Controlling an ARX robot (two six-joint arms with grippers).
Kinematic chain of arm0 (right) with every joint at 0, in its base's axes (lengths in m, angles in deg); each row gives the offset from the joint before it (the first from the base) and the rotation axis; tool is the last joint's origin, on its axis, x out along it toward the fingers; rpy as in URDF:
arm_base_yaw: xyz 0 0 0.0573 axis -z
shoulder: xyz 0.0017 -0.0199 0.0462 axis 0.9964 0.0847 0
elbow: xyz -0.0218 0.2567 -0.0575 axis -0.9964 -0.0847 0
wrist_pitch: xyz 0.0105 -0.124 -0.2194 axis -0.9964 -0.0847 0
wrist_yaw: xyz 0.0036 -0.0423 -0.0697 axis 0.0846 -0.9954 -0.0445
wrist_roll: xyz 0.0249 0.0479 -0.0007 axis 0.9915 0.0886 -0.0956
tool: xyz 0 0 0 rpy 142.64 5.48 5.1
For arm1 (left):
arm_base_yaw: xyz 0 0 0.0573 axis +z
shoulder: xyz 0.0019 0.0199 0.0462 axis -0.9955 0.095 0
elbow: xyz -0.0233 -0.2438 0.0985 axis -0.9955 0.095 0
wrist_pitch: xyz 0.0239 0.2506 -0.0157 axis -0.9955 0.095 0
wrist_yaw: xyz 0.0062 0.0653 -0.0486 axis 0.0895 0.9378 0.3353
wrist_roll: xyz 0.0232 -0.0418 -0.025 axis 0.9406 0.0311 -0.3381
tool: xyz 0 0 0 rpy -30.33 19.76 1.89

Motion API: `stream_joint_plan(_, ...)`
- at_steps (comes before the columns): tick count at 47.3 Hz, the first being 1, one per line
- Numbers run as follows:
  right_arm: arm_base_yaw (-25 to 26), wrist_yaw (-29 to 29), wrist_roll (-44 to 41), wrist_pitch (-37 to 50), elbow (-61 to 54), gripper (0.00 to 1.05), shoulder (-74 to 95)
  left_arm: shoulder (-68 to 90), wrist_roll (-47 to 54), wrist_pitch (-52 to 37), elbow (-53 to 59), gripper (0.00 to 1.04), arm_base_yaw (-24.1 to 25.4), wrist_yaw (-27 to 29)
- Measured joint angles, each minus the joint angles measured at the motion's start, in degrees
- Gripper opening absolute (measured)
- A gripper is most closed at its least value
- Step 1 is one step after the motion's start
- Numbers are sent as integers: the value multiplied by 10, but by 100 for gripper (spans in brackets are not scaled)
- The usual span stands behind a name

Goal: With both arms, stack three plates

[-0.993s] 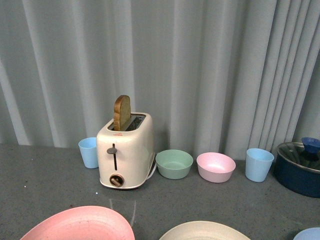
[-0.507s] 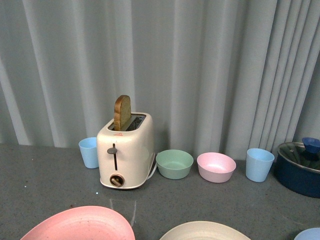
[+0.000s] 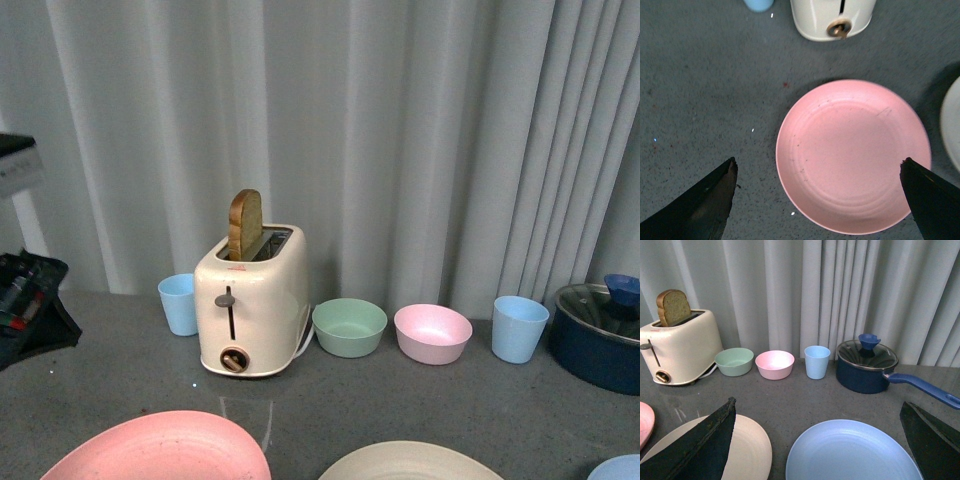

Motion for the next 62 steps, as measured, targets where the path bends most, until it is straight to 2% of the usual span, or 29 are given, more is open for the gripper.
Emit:
stream_joint_plan(7, 0, 0, 0, 0, 0, 97, 0, 89, 12, 44, -49, 98, 8, 7)
stream_joint_plan(19, 0, 0, 0, 0, 0, 97, 0, 199, 26, 47, -78, 98, 23, 33)
stream_joint_plan(24, 0, 0, 0, 0, 0, 97, 0, 241, 13, 50, -98, 98, 28, 19)
stream_joint_plan(37, 0, 0, 0, 0, 0, 97, 0, 306, -4, 45, -127, 98, 30, 4)
stream_joint_plan(62, 0, 0, 0, 0, 0, 97, 0, 384, -3, 28, -153, 98, 36, 18)
